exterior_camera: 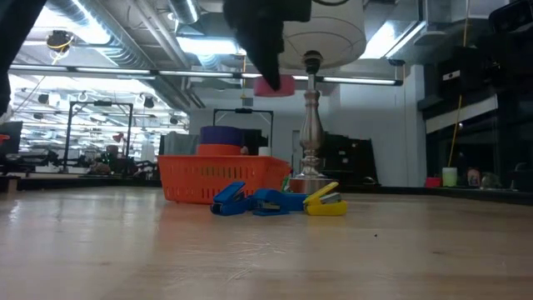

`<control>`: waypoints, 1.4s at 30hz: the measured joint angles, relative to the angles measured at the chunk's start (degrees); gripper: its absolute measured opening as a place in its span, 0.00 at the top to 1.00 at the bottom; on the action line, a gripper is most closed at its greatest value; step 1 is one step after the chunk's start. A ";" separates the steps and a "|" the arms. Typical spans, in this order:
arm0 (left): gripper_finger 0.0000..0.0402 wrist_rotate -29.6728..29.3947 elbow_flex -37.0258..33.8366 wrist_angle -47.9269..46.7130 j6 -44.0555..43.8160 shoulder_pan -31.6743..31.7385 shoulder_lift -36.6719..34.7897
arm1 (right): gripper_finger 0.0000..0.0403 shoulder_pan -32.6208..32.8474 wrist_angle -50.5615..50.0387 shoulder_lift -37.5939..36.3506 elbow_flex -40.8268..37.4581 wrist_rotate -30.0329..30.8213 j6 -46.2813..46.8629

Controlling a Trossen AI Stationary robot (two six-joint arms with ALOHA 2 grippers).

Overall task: Pick and place Stapler, Stapler remover, tape
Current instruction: Put the pink tape into the middle orange bin

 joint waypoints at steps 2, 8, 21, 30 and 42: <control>0.90 -0.72 0.00 -2.19 -1.76 -0.98 -0.11 | 0.68 -0.01 0.02 0.01 0.00 0.00 0.01; 0.90 -0.89 0.00 -4.76 -4.50 -4.02 -0.11 | 0.68 0.01 0.02 -0.01 0.00 0.00 0.00; 0.89 -1.52 -20.41 10.08 -8.40 -5.21 -11.58 | 0.68 -0.01 0.07 0.00 0.00 -0.01 0.01; 0.89 1.47 -34.79 20.27 -12.83 -2.28 -21.78 | 0.68 0.01 0.07 0.01 0.00 0.00 -0.01; 0.89 8.56 -37.18 23.98 -13.17 3.09 -21.56 | 0.68 0.00 0.00 0.00 0.02 0.00 0.01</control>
